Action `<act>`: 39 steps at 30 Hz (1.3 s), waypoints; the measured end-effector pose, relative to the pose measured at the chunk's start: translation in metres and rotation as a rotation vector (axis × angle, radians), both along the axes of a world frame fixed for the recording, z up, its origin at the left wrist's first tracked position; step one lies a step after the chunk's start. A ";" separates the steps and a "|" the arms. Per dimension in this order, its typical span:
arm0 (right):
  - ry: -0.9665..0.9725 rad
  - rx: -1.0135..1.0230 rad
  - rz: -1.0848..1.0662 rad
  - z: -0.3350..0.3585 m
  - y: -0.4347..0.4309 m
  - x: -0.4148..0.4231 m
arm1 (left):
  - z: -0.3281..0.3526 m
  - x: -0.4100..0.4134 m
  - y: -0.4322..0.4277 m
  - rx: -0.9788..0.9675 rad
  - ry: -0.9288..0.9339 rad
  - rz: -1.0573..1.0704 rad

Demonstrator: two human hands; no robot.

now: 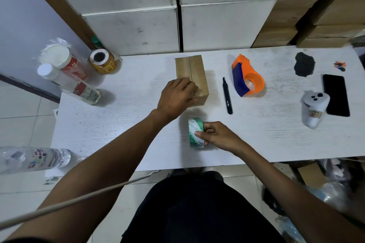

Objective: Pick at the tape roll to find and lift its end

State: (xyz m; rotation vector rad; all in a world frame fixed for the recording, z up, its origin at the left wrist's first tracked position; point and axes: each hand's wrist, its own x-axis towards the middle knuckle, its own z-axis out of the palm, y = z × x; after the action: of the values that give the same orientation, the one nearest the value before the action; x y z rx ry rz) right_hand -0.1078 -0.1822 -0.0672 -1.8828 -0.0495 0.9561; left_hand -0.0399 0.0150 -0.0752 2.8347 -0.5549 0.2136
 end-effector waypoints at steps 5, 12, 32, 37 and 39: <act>0.008 0.016 -0.018 -0.004 0.000 0.000 | -0.006 0.003 0.001 0.040 -0.034 -0.035; 0.024 0.037 -0.033 -0.003 -0.002 -0.003 | -0.011 0.002 -0.002 0.105 -0.056 -0.031; -0.107 0.110 -0.055 -0.004 0.011 -0.010 | 0.030 -0.059 0.019 -0.480 0.595 0.007; -0.111 0.087 -0.036 -0.007 0.013 -0.014 | 0.025 -0.065 0.015 -0.477 0.543 0.066; -0.113 0.075 -0.026 -0.006 0.013 -0.017 | 0.023 -0.069 0.014 -0.416 0.515 0.052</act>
State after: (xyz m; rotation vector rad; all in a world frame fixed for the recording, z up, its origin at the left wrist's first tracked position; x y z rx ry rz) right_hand -0.1247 -0.1687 -0.0730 -1.8620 -0.1269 0.8183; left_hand -0.1087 0.0294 -0.0522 2.3628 -0.2808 -0.3458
